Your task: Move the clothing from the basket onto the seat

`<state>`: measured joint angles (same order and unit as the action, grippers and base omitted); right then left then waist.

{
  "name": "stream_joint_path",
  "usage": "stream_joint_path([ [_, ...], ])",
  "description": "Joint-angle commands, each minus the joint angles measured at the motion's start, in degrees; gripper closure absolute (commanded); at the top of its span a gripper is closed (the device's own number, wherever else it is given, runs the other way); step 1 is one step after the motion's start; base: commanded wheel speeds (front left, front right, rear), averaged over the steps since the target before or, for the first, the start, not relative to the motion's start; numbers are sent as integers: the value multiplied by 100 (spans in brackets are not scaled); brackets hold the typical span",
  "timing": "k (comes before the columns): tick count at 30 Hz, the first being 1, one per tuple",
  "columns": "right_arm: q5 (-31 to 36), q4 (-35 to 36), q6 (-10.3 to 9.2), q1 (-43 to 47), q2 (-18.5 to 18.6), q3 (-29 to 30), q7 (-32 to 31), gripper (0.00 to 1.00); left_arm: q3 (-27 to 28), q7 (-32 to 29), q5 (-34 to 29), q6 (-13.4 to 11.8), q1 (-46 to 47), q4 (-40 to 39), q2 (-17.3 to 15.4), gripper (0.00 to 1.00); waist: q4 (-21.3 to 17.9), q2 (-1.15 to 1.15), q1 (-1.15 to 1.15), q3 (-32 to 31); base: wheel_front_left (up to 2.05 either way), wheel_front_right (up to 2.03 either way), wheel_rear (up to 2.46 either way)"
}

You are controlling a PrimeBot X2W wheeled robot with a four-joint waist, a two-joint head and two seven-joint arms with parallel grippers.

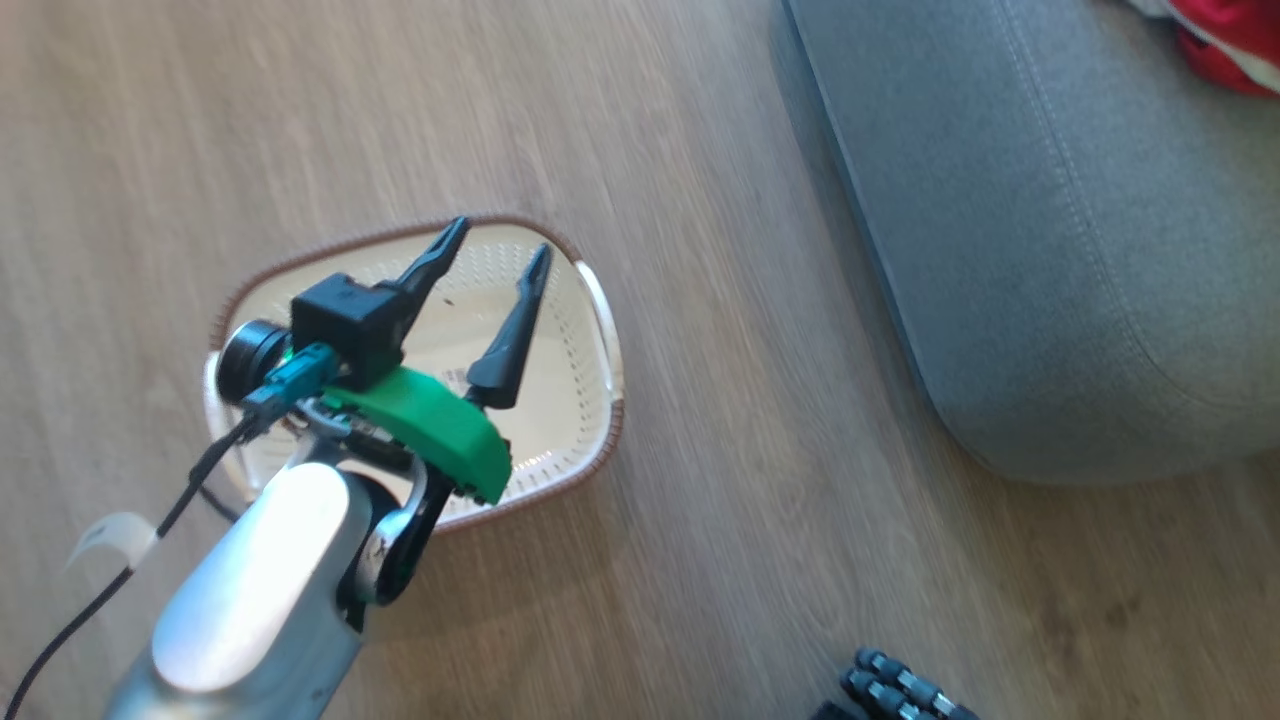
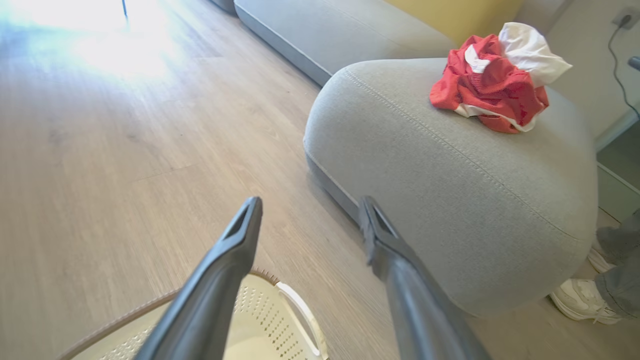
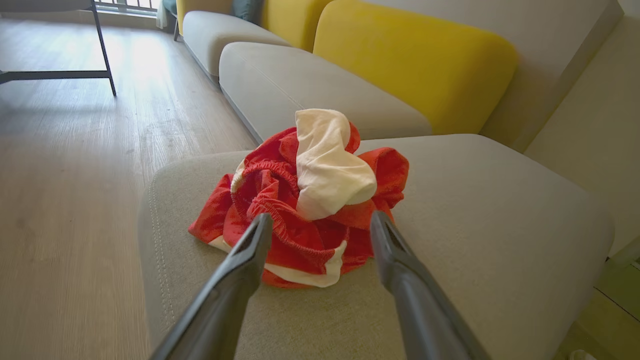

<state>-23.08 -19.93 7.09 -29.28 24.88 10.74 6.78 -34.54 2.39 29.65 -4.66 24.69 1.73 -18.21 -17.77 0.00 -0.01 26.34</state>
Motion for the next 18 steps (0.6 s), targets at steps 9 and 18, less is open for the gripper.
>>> stream_joint_path([
  [9, 650, 1667, 40, 955, -272, -415, -149, 0, 785, 579, 334, -251, -384, 184, -228, 0, 852, 0, 1, -776, 0, 0, 0],
  [18, 1147, 2120, 40, 1681, -671, -736, 41, 0, 1185, 1020, 564, -327, -729, 725, -268, 0, 1654, 0, 1, -1238, 0, 0, 0],
])
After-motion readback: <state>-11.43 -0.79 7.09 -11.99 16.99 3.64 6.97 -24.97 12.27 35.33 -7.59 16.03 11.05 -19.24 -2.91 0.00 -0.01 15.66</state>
